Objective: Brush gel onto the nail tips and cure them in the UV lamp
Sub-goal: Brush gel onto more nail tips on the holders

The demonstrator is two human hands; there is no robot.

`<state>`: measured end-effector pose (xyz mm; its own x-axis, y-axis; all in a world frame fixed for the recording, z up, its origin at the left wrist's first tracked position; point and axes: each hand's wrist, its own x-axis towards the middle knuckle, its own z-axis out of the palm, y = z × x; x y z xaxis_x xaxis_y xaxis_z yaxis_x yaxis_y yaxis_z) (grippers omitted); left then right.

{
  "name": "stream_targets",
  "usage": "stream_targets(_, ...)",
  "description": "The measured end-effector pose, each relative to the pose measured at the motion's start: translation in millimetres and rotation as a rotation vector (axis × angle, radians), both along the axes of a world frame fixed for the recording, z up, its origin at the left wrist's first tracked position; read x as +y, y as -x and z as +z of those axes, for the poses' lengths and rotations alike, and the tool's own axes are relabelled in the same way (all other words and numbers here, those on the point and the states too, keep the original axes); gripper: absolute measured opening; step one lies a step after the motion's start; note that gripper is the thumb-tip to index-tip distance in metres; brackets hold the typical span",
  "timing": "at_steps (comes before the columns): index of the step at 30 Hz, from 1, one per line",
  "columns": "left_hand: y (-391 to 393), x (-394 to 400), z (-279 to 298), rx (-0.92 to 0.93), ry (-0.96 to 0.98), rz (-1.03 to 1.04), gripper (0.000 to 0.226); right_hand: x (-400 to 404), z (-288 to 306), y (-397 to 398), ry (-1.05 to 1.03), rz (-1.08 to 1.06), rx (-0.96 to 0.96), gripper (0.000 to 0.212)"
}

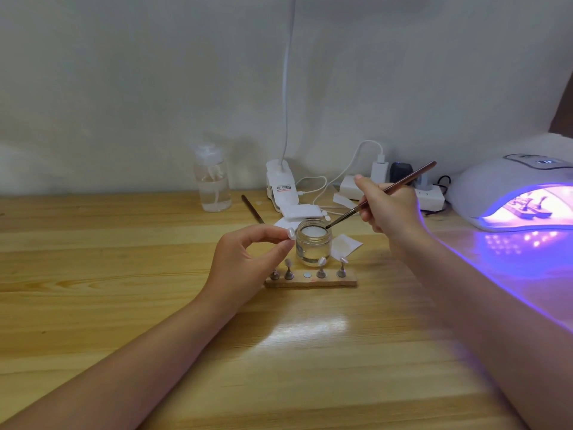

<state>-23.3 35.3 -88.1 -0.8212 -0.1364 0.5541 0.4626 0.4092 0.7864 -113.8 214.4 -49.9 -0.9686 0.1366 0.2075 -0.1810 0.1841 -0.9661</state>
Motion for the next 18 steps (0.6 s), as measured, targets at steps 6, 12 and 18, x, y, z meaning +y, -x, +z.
stream_targets(6,-0.9,-0.4,0.6,-0.005,0.01,0.008,0.021,10.0,-3.3,2.1,-0.012,-0.035,-0.018,0.039)
stream_targets(12,-1.6,-0.1,1.5,-0.028,-0.005,0.019,0.018,1.7,6.9,-9.8,0.156,-0.002,0.124,0.046)
stream_targets(18,0.7,0.3,1.0,-0.045,-0.021,0.042,0.014,-21.9,2.7,-39.1,0.205,0.207,0.43,0.033)
